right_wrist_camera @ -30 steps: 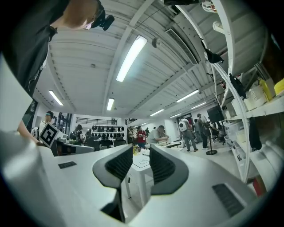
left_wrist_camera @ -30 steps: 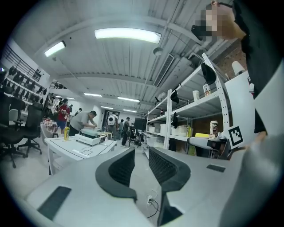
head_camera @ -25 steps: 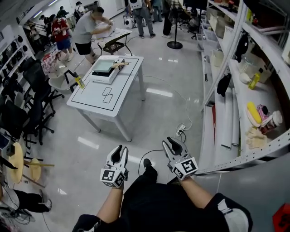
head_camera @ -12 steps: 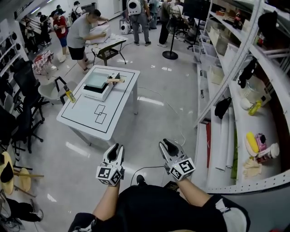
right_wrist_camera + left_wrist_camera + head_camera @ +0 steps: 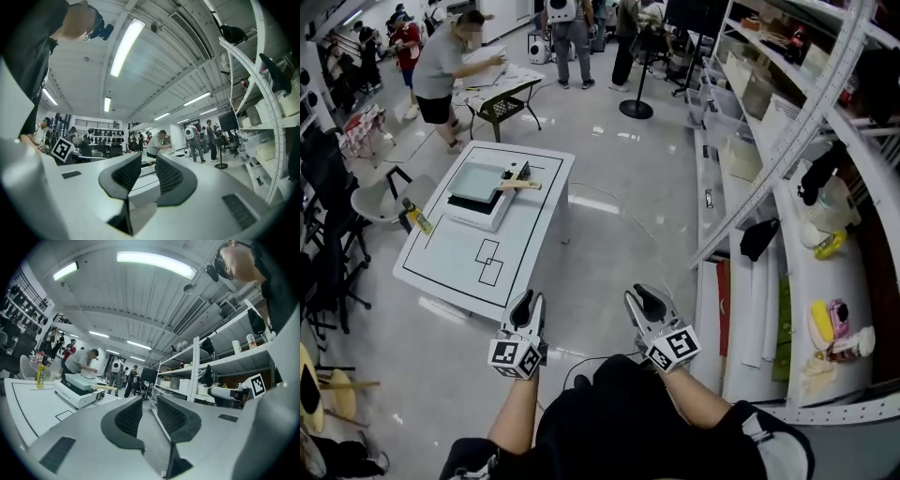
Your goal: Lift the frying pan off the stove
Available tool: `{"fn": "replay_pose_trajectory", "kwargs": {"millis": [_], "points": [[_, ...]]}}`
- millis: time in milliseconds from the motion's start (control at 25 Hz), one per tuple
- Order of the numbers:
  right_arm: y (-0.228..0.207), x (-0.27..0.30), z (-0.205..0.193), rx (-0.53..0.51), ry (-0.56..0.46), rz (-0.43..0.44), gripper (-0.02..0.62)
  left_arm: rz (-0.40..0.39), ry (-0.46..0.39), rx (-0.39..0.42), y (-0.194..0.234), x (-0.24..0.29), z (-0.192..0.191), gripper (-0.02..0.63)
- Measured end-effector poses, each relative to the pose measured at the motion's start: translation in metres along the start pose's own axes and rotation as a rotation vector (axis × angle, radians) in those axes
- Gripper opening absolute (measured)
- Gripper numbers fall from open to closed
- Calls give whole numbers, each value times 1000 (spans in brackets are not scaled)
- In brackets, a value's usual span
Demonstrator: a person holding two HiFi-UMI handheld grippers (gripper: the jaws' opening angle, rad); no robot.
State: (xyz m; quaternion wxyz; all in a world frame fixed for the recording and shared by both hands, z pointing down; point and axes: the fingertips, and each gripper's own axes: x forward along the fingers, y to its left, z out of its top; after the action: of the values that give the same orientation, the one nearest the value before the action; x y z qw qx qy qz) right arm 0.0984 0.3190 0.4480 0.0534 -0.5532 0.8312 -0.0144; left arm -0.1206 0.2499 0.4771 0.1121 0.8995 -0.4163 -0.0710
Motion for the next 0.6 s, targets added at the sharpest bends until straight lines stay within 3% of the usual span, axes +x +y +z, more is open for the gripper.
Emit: {"fn": "replay_pose_trajectory", "kwargs": {"millis": [280,600], "points": [[-43,55,-16,31,5,3,104,17,35,-12,34,53,-12,98],[-119,148,-23,74,-29,96,104,96,54,10,63,138,-10,98]]}}
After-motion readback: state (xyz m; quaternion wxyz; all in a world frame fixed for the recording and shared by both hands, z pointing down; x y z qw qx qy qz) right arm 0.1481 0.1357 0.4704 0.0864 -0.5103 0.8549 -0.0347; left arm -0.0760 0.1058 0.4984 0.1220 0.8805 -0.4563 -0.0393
